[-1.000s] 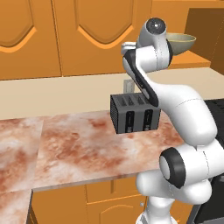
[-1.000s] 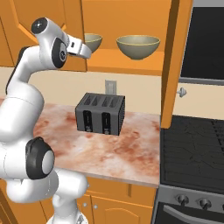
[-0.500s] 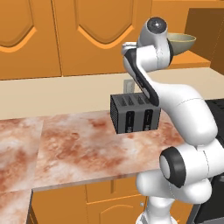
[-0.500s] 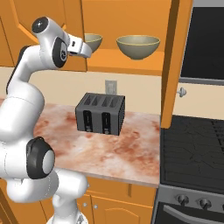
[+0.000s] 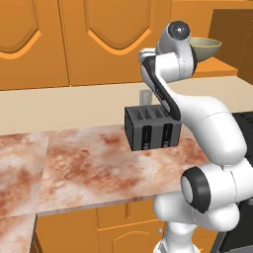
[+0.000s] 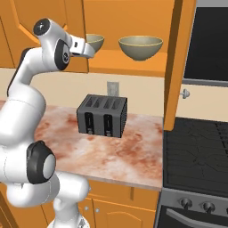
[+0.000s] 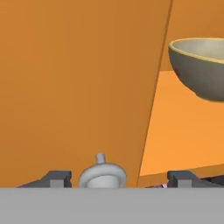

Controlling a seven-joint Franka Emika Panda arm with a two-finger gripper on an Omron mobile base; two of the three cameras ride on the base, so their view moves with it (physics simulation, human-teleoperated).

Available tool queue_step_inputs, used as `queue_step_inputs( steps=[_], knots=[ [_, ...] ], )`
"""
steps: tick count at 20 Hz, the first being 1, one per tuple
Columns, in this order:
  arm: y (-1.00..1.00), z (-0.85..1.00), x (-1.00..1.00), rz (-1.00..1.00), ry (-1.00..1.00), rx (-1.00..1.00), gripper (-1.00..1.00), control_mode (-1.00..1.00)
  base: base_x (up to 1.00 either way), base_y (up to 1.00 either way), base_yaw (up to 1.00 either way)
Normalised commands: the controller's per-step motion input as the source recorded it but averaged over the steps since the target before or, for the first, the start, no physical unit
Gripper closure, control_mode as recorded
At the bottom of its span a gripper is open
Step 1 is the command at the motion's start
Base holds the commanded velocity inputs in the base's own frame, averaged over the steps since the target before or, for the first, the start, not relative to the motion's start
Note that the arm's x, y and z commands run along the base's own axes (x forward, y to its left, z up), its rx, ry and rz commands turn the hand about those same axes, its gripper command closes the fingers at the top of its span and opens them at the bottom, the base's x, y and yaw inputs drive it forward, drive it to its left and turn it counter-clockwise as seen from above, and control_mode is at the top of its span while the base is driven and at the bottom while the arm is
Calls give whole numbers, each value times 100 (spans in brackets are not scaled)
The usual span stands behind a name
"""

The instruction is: Move the bowls from the cabinet to the plates on the dining table.

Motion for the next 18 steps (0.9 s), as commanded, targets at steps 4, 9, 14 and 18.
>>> queue_step_inputs(
  steps=[4,9,14,18],
  knots=[
    [0,26,2,0,-10,0,-100,-100,0,0,0],
    [0,27,3,0,-9,0,-100,-100,0,0,0],
    [0,12,21,0,-4,0,-100,-100,0,0,0],
    [3,0,28,0,-1,0,-100,-100,0,0,0]
  ],
)
